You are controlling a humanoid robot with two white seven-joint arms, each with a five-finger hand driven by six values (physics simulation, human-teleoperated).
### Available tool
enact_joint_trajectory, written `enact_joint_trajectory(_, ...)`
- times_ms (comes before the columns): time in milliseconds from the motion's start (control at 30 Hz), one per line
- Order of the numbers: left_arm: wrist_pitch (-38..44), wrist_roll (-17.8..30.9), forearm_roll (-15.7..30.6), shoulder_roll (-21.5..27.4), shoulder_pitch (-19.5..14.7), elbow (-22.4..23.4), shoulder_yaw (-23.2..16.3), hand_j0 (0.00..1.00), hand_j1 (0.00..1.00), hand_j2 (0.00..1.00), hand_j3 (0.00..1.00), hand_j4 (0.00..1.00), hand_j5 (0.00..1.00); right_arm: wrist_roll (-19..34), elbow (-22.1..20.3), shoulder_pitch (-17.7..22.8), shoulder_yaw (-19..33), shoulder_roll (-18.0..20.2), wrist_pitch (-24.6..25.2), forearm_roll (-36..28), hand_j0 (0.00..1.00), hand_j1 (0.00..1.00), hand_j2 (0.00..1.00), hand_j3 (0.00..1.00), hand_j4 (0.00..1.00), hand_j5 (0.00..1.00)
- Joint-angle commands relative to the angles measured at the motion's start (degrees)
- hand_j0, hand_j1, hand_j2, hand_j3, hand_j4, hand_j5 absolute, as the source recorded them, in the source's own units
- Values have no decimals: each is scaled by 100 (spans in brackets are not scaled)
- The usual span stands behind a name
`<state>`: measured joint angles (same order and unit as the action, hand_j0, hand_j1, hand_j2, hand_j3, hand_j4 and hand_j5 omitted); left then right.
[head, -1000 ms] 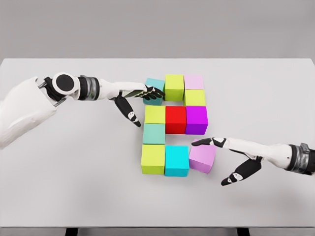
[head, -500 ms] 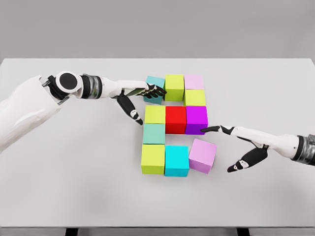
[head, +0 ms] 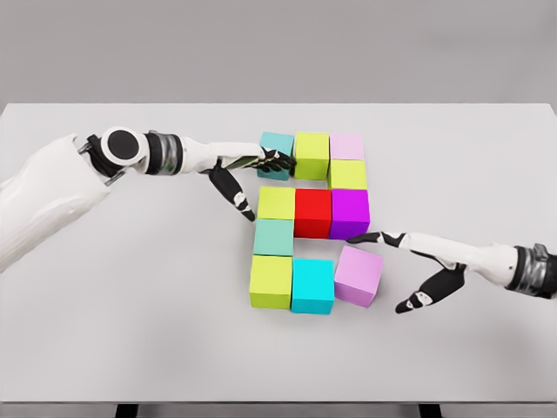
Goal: Assemble the squares on the desktop into the number 2
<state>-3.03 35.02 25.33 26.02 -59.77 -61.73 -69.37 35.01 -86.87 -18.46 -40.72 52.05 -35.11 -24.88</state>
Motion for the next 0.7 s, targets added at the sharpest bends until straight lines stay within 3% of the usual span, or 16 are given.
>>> enact_joint_trajectory(0, -189, -2, 51, 87, 0, -14, 90, 100, 100, 100, 100, 100, 100, -1, -5, 0, -42, -10, 11, -43, 100, 100, 100, 100, 100, 100)
enact_joint_trajectory(367, -681, -2, 86, 711, 18, -295, 178, 100, 100, 100, 100, 100, 100, -1, -111, -44, -156, -72, 11, -8, 100, 100, 100, 100, 100, 100)
enact_joint_trajectory(500, -655, -2, 77, 711, 18, -164, 187, 100, 100, 100, 100, 100, 100, -1, -208, -44, -218, -72, 11, 0, 100, 100, 100, 100, 100, 100)
enact_joint_trajectory(667, -655, -2, 7, 597, 44, 469, 354, 100, 100, 100, 100, 100, 100, -1, -278, -44, -218, -63, 11, 0, 100, 100, 100, 100, 100, 100)
